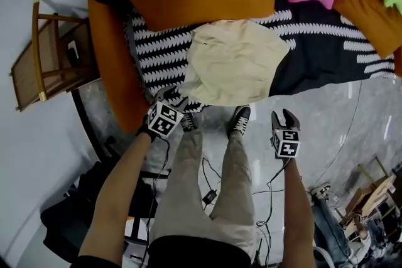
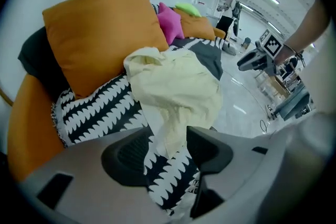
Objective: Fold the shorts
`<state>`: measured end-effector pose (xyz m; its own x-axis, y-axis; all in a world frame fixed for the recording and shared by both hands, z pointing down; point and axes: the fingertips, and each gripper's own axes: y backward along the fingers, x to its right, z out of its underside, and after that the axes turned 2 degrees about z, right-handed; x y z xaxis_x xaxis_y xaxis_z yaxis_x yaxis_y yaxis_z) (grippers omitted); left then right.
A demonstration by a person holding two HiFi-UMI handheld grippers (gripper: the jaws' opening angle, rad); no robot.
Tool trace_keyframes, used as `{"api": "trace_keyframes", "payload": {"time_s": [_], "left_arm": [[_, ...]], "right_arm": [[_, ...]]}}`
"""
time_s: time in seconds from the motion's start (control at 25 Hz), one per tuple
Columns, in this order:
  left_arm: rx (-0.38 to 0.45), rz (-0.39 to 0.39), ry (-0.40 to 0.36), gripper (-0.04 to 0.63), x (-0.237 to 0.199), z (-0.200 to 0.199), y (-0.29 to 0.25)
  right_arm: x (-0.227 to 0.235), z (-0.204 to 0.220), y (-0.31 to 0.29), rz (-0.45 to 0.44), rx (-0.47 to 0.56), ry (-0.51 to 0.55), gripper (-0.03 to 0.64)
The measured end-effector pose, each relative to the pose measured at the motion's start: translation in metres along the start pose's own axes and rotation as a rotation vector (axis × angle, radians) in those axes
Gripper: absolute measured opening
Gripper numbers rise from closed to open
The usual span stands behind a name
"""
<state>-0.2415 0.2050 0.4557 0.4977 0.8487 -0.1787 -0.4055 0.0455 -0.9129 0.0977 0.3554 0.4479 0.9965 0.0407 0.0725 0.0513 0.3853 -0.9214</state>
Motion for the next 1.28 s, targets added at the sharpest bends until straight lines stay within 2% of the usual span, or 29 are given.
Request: {"api": "trace_keyframes", "payload": {"time_s": [0.16,0.32,0.56,0.64,0.68,0.76,0.8,0.96,1.12,1.16,1.28], "left_arm": [[0.0,0.023,0.049,0.247,0.0,0.025,-0.033],[0.007,0.034,0.052,0.258,0.005,0.044,-0.058],[-0.002,0.014,0.043,0.249,0.01,0.051,-0.073],[-0.01,0.006,0.024,0.228,0.007,0.048,-0.077],[-0.007,-0.002,0.009,0.153,0.005,0.046,-0.077],[0.013,-0.009,-0.003,0.058,0.003,0.04,-0.071],[0.029,-0.004,0.005,0.04,0.005,0.036,-0.065],[0.117,-0.001,0.036,0.034,0.02,0.019,-0.018],[0.184,-0.005,0.055,0.034,0.042,-0.01,0.028],[0.182,-0.003,0.068,0.034,0.046,-0.009,0.035],[0.144,0.018,0.11,0.034,0.044,0.001,0.038]], "right_arm": [[-0.014,0.013,-0.061,-0.044,-0.029,-0.013,0.169],[-0.022,0.016,-0.104,-0.039,-0.019,-0.023,0.17],[-0.026,0.025,-0.13,-0.026,-0.05,0.015,0.196],[-0.023,0.022,-0.134,-0.024,-0.037,0.028,0.147],[-0.023,0.02,-0.133,-0.026,-0.033,0.031,0.109],[-0.024,0.011,-0.126,-0.026,-0.023,0.026,0.101],[-0.025,0.006,-0.117,-0.021,-0.007,0.017,0.1],[-0.029,0.001,-0.067,-0.018,0.077,-0.023,0.099],[-0.018,-0.025,-0.002,0.008,0.17,0.02,0.098],[-0.017,-0.024,0.007,0.004,0.17,0.018,0.098],[-0.016,-0.002,0.001,-0.016,0.082,-0.006,0.098]]}}
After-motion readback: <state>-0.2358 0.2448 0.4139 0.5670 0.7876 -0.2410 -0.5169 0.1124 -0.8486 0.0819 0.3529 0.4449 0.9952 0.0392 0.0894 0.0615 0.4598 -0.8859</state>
